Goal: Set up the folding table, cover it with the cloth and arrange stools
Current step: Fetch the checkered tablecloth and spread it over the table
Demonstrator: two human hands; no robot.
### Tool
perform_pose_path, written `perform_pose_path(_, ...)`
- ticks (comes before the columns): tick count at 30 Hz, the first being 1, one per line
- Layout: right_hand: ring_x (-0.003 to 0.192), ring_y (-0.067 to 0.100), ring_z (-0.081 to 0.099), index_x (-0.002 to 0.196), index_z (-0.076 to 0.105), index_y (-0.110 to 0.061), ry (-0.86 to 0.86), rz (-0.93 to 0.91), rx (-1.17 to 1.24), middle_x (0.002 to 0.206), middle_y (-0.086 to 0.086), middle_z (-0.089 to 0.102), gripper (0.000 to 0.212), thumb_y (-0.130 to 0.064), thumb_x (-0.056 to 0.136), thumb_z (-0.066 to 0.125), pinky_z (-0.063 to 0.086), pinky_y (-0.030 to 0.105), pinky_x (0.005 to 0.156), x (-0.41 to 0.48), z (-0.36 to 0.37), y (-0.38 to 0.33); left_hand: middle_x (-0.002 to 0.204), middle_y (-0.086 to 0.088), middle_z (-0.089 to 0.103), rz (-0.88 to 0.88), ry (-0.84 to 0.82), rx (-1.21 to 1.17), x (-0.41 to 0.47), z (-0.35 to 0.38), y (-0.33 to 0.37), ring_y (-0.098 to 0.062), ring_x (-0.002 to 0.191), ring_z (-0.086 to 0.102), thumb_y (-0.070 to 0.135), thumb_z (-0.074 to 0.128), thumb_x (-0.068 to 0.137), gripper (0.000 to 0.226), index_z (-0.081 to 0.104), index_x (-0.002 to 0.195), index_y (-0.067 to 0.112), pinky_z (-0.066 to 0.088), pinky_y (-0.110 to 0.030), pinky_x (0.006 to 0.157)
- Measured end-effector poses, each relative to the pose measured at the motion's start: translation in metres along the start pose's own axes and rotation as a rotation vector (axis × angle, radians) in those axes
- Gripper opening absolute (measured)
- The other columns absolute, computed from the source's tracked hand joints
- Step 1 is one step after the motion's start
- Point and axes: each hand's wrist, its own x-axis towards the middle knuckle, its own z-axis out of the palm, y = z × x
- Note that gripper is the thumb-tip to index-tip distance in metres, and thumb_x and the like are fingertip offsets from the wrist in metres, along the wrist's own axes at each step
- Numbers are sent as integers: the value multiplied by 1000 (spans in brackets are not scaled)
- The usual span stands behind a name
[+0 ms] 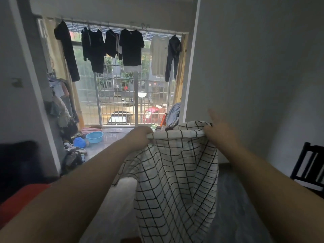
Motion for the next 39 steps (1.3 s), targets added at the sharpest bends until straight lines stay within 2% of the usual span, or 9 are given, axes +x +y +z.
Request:
perform_pose_path(4, 112, 29, 56, 151, 39, -33, -3, -150, -283, 136, 13, 55, 55, -20, 97, 45, 46, 37, 90, 0, 6, -7, 122, -2, 62, -52, 52, 23, -3, -22, -6, -24, 108, 59, 26, 69, 88, 27, 67, 115, 22, 51, -38, 89)
perform_pose_path(9, 145, 26, 30, 114, 74, -34, -94, -609, -337, 146, -6, 48, 53, 4, 80, 57, 18, 53, 121, 11, 26, -10, 108, 6, 65, -56, 105, 77, -9, -49, -13, -18, 94, 59, 32, 69, 88, 11, 59, 88, 37, 49, -34, 76)
perform_pose_path(11, 140, 26, 41, 109, 76, -27, -216, -574, -199, 138, -3, 58, 47, 5, 85, 52, 25, 46, 118, 6, 34, -14, 103, 10, 64, -60, 127, 100, -12, -61, -18, -16, 94, 59, 31, 68, 88, 17, 57, 81, 41, 49, -34, 77)
perform_pose_path(14, 113, 20, 58, 116, 72, -30, -229, -461, -110, 124, 3, 68, 38, -11, 96, 45, 47, 40, 97, -1, 45, -24, 105, 10, 63, -55, 140, 154, -21, -76, -24, -17, 97, 59, 27, 66, 89, 14, 59, 88, 38, 50, -38, 85)
perform_pose_path(20, 87, 15, 59, 123, 52, -42, -154, -604, -129, 96, -5, 65, 28, -41, 99, 37, 52, 39, 82, -16, 52, -30, 95, 7, 65, -61, 175, 139, -33, -92, -40, -18, 90, 60, 18, 64, 87, 13, 65, 87, 30, 53, -44, 83)
perform_pose_path(24, 85, 17, 64, 133, 44, -41, -254, -675, -379, 92, -8, 65, 45, -64, 94, 42, 55, 40, 79, -17, 53, -32, 101, 9, 66, -77, 204, 133, -37, -92, -50, -17, 92, 60, 15, 63, 86, 21, 64, 92, 35, 53, -39, 81)
perform_pose_path(28, 80, 15, 61, 98, 58, -30, -406, -594, -484, 81, -12, 59, 28, -56, 95, 47, 54, 44, 81, 2, 57, -29, 112, 13, 63, -97, 226, 253, -34, -84, -58, -17, 101, 59, 15, 58, 92, 30, 63, 107, 40, 44, -32, 77)
perform_pose_path(33, 88, 16, 59, 101, 68, -18, -505, -425, -427, 92, -3, 63, 41, -57, 88, 65, 51, 38, 86, 31, 53, -26, 129, 3, 63, -77, 207, 436, -17, -84, -72, -23, 114, 57, 15, 57, 95, 36, 60, 125, 34, 45, -36, 86)
perform_pose_path(39, 91, 12, 58, 95, 69, -26, -575, -489, -311, 89, -12, 61, 10, -34, 88, 72, 45, 34, 84, 72, 61, 2, 122, -2, 67, -103, 209, 489, 15, -86, -94, -25, 109, 60, 8, 59, 92, 36, 63, 122, 27, 44, -36, 83)
